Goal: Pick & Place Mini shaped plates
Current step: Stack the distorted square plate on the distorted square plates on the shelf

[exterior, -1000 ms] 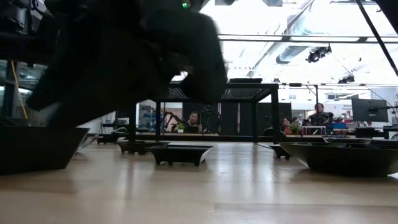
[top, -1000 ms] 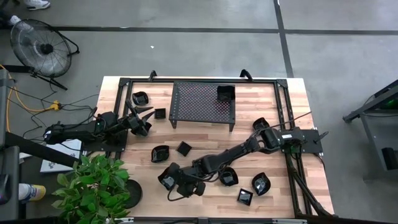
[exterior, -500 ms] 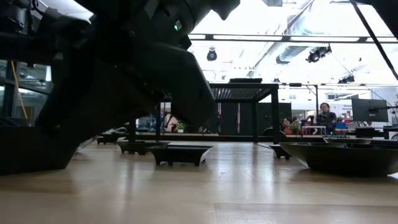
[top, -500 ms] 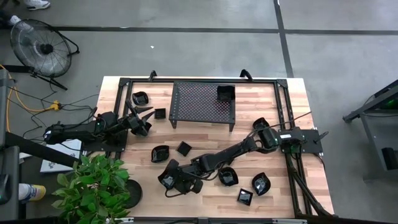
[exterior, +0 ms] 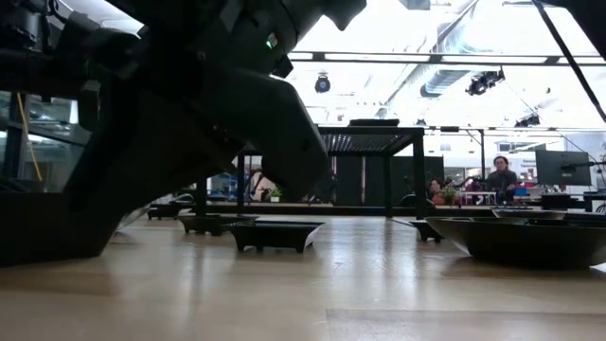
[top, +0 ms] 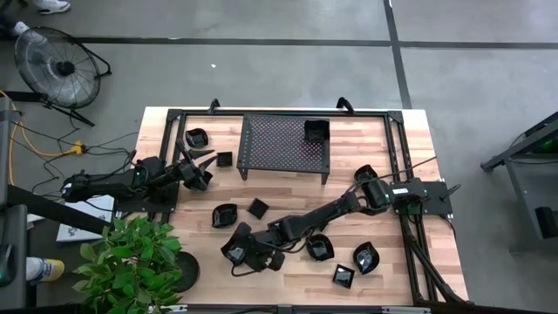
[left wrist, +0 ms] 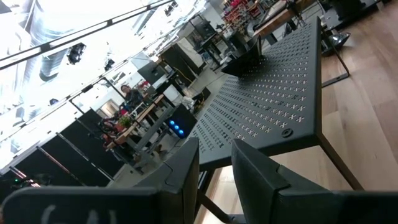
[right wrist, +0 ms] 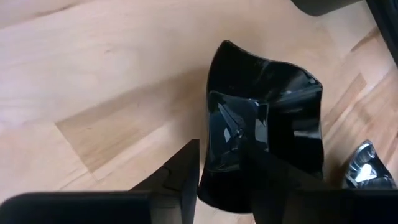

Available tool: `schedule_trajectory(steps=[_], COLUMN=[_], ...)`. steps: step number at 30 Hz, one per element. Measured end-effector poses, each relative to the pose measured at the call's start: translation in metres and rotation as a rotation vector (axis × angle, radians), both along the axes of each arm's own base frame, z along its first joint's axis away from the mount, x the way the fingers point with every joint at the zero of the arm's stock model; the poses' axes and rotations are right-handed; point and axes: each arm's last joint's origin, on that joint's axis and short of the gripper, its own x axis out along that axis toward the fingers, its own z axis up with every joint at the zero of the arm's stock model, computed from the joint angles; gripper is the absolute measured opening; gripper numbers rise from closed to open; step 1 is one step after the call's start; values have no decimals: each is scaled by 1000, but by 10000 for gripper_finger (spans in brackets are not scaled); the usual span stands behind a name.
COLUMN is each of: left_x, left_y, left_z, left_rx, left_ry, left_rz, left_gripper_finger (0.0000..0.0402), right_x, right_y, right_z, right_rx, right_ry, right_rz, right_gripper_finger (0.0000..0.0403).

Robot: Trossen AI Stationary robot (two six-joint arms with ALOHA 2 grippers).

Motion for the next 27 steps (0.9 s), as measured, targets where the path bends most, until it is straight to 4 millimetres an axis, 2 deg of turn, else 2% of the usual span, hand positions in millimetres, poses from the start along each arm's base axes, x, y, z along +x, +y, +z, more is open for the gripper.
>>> schedule_trajectory(steps=[27], left_x=[0], left_y=[0], left_z=[0], left_rx=[0], left_ry=[0], left_rz=[1], left_gripper_finger=[92], right_x=[-3], right_y=[3], right_z=[2], right_rx=[5], right_ry=[14], right_rz=[-48], right_gripper_finger=[40])
